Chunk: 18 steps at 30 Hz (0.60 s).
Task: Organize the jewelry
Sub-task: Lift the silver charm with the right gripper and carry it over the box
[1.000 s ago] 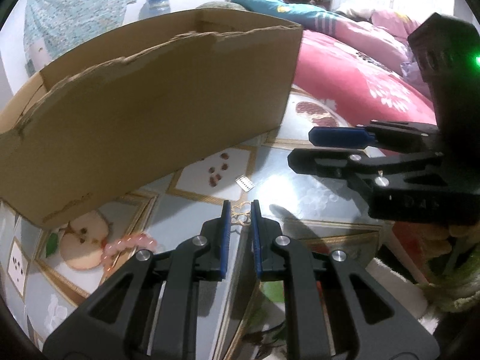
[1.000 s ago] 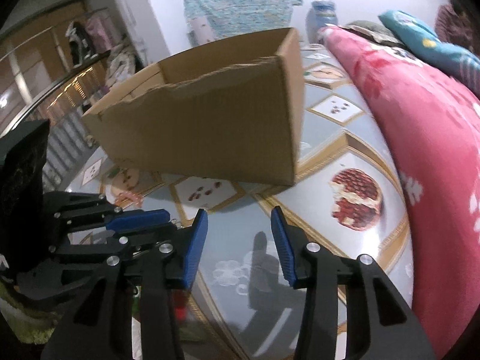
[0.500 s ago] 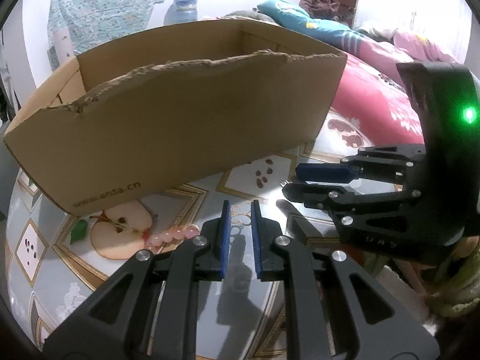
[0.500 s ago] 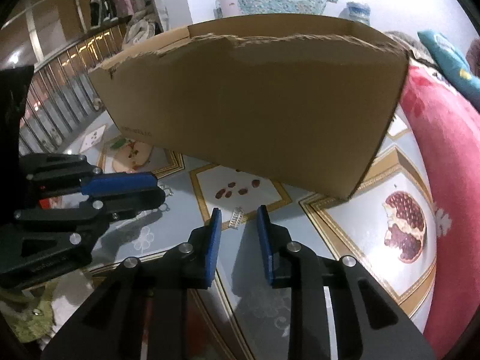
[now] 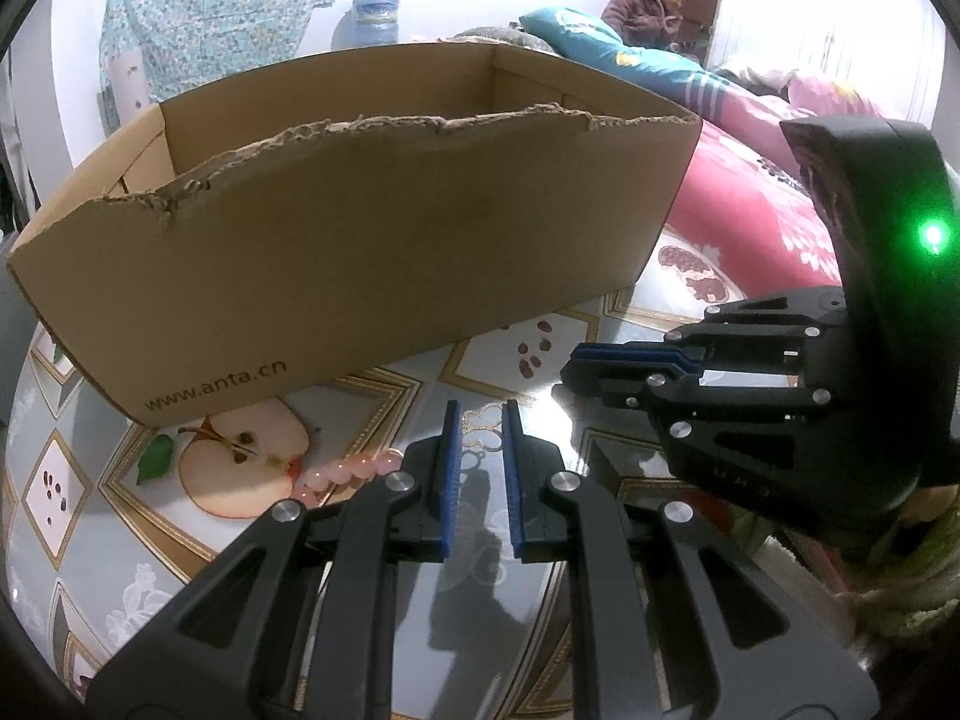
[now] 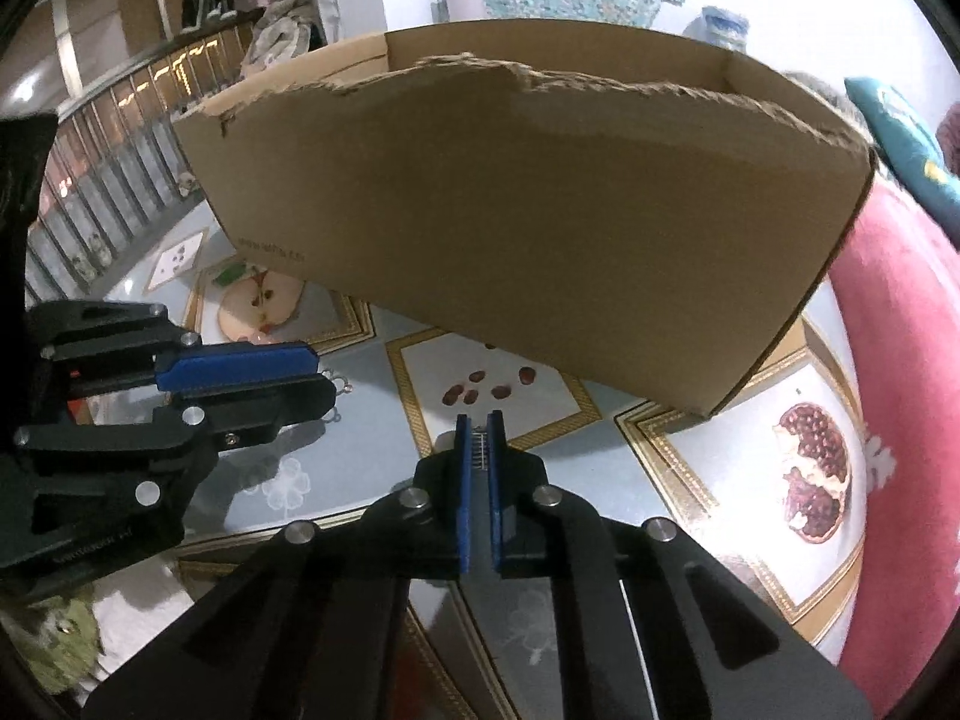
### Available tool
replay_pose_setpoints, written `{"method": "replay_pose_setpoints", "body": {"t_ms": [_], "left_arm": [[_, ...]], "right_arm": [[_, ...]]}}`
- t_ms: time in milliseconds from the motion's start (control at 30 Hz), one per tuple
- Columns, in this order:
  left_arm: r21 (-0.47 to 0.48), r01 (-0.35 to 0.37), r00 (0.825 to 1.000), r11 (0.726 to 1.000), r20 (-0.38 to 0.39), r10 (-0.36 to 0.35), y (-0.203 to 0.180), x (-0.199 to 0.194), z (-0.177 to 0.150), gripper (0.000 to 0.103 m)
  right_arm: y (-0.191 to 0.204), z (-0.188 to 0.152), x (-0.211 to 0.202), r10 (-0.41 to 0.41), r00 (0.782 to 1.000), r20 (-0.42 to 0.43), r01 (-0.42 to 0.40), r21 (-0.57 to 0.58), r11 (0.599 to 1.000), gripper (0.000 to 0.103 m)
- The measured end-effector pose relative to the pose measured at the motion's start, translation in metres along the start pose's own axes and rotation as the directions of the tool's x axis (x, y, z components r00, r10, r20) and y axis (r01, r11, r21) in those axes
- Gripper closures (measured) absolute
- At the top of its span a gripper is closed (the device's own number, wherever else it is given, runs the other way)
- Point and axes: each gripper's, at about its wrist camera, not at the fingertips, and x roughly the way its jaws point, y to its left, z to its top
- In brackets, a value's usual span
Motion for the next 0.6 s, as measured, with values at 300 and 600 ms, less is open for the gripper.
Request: {"method": "replay_pose_setpoints", "body": {"t_ms": [300, 600], "left_arm": [[-0.005, -0.002, 1.000, 1.000, 0.004, 0.002, 0.003, -0.002, -0.001, 0.091], [0.002, -0.002, 1.000, 1.000, 0.007, 0.002, 0.001, -0.005, -0.001, 0.091]], "right_arm": [[-0.010, -0.002, -0.009, 0.015, 1.000, 0.008, -0.016, 0.060, 0.998, 0.100], [-0.011, -0.005, -0.020, 0.037, 0.999, 0.005, -0.037, 0.081, 0.996, 0.100]]}}
